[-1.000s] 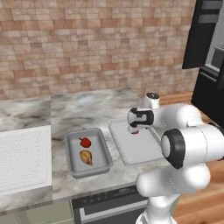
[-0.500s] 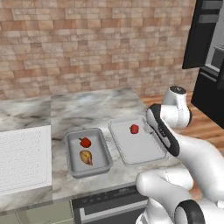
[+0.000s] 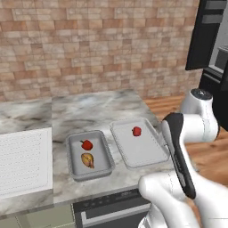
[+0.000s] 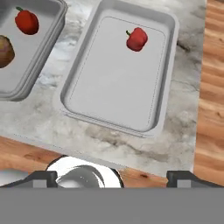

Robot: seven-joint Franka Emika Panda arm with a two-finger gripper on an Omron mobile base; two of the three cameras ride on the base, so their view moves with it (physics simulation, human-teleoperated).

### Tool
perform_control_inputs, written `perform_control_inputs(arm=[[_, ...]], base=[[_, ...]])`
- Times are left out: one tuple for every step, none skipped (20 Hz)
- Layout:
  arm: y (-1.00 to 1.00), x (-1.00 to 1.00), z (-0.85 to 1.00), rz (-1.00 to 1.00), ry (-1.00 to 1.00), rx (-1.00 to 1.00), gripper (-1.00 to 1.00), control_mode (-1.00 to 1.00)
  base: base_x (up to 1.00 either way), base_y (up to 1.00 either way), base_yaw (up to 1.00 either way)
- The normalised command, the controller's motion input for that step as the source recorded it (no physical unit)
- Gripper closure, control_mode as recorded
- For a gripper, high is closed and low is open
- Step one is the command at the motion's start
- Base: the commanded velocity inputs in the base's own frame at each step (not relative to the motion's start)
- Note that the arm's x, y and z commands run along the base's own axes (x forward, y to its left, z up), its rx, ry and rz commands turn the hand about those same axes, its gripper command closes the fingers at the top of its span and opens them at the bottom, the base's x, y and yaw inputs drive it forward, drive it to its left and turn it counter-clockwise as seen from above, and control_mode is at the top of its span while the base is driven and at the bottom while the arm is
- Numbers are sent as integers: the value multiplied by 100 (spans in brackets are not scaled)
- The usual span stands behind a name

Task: Place one bell pepper and one chicken drumstick in each tupperware on the nearby counter, to pack two identical lunches.

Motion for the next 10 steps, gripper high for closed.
perform_control_inputs(arm=[[3,-100,8,2,0,-5,-100,-100],[0,-100,9,0,0,-3,-100,-100],[0,-100,11,0,0,-2,-100,-100],[0,-100,11,0,0,0,-100,-100],[-1,-100,8,0,0,0,-100,-100],[0,0,0,0,0,0,-100,100],[0,0,0,0,0,0,-100,100],[0,0,0,0,0,0,-100,100],[0,0,0,0,0,0,-100,100],[0,0,0,0,0,0,-100,100]], base=[[0,0,0],[0,0,0],[0,0,0],[0,0,0],[0,0,0],[-100,-15,0],[-100,-31,0],[-100,-55,0],[-100,-69,0],[-100,-84,0]])
